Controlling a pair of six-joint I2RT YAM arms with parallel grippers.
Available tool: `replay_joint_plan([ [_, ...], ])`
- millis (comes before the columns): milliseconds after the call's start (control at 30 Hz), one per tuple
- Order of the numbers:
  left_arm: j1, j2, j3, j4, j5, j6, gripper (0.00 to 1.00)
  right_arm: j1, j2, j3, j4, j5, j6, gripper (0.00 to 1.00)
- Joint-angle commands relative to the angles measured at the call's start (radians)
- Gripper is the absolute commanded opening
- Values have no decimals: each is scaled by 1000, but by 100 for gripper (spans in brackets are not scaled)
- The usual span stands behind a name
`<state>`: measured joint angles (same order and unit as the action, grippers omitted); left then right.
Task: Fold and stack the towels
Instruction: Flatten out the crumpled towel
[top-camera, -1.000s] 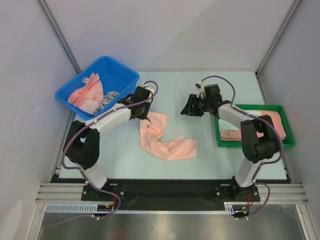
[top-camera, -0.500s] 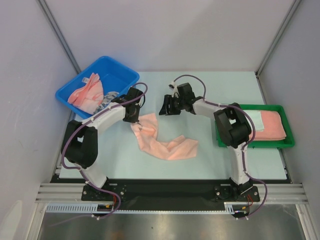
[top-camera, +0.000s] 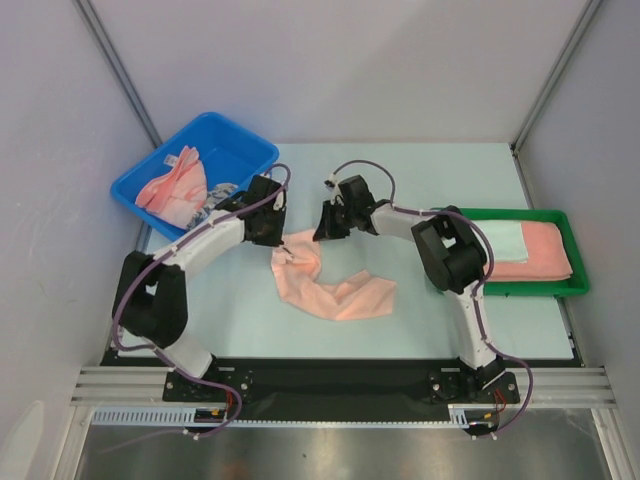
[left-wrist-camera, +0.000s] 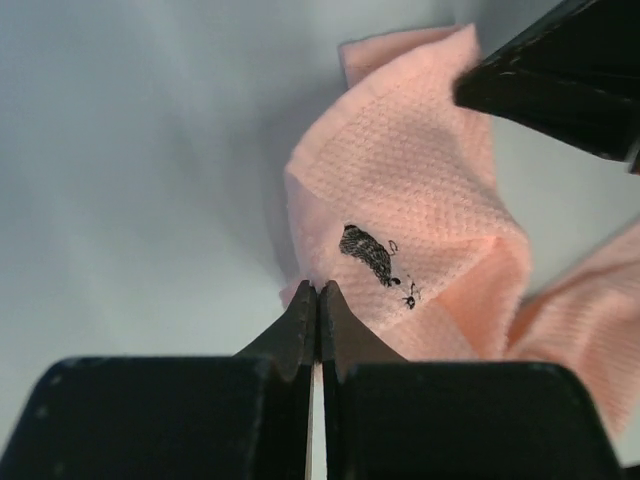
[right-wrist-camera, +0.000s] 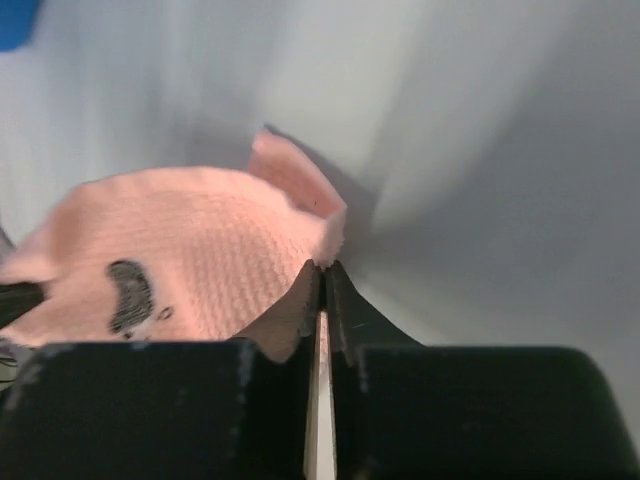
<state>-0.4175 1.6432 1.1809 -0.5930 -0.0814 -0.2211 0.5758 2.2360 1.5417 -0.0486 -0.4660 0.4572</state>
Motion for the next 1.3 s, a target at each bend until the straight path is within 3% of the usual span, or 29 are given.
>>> replay_joint_plan([
  [0,3,-129,8,46,185,-82,0,-40,-154,-54,-109,61,-23,1],
  [67,-4,-190,22,51,344,-125,0,-51,-382,-150,-299,201,-93,0],
  [133,-52,-264,8,87,370,-191,0,-41,-627,-222,-481,312,-121,0],
  [267,-87,-283,-10,98,345,-244,0,12,-884,-259,-586,496,-109,2],
  [333,-75,-260,-26,87,301,-244,0,25,-898,-256,-580,542,-72,7],
  [567,-6,-142,-70,101,172,-224,0,25,-692,-345,-309,422,18,12],
  [733,9,-50,-75,150,106,-238,0,10,-397,-195,-257,389,-34,16],
  [800,13,-11,-66,147,85,-248,0,-11,-316,-110,-272,342,-72,25],
  [933,13,41,-64,151,85,-253,0,-62,-331,-84,-321,319,-112,40],
  [1267,13,66,-125,186,40,-228,0,-122,-273,-97,-247,224,-291,40],
])
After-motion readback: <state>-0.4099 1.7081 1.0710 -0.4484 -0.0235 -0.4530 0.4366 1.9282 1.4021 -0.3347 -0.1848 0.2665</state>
